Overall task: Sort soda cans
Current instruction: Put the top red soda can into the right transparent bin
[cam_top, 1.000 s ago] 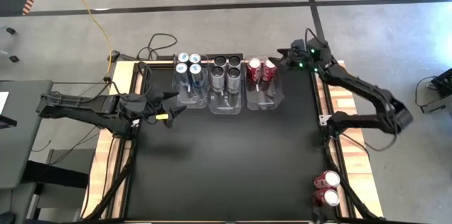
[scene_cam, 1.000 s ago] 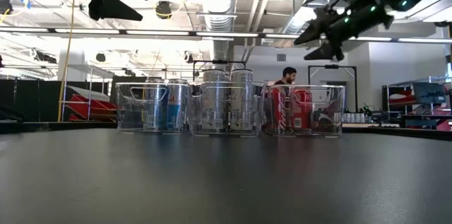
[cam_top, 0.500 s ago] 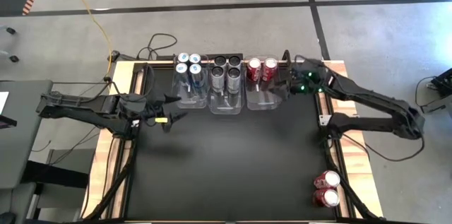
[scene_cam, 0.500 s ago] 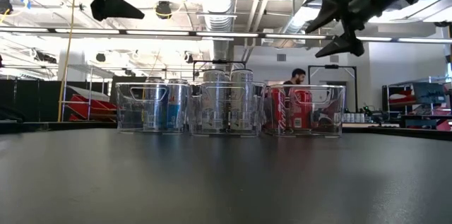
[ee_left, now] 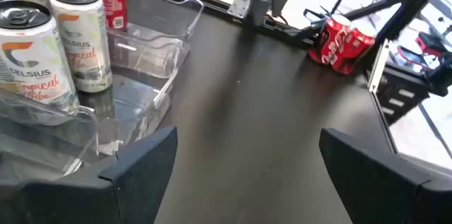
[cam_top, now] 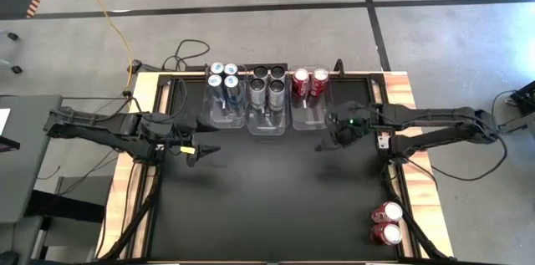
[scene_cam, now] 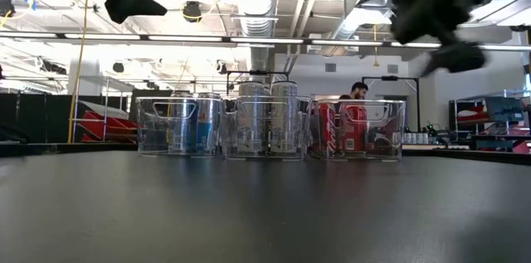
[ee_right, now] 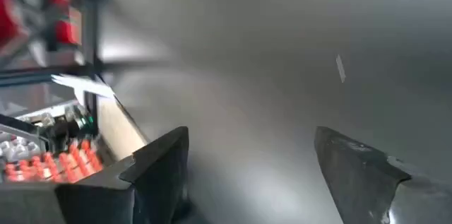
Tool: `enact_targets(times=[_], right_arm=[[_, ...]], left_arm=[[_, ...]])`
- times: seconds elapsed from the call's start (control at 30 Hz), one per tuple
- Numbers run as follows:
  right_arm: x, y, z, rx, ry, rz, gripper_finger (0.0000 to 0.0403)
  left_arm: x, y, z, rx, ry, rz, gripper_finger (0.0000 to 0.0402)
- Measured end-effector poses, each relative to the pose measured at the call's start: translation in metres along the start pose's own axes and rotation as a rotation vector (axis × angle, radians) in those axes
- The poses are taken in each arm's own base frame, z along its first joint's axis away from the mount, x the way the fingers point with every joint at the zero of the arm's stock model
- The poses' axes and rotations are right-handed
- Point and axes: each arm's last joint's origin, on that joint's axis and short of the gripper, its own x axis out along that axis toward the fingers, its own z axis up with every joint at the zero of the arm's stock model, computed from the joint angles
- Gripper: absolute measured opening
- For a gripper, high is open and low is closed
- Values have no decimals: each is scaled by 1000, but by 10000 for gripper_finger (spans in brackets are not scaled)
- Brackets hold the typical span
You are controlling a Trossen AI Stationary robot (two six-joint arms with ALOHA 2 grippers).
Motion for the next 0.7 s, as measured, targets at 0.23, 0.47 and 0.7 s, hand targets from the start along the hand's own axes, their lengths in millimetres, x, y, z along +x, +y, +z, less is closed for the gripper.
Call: enact_targets(times=[0.23, 0.47, 0.7], right_arm=[[-5, -10, -37, 277, 365, -140, 315], [-10, -11, -61, 340, 596, -213, 315], [-24, -33, -79, 387, 707, -504, 315]], left_arm=[[-1, -4, -4, 39, 27, -25, 343], [-1, -11, -9, 93, 37, -81, 343], [9, -13, -27, 86, 86, -95, 343]])
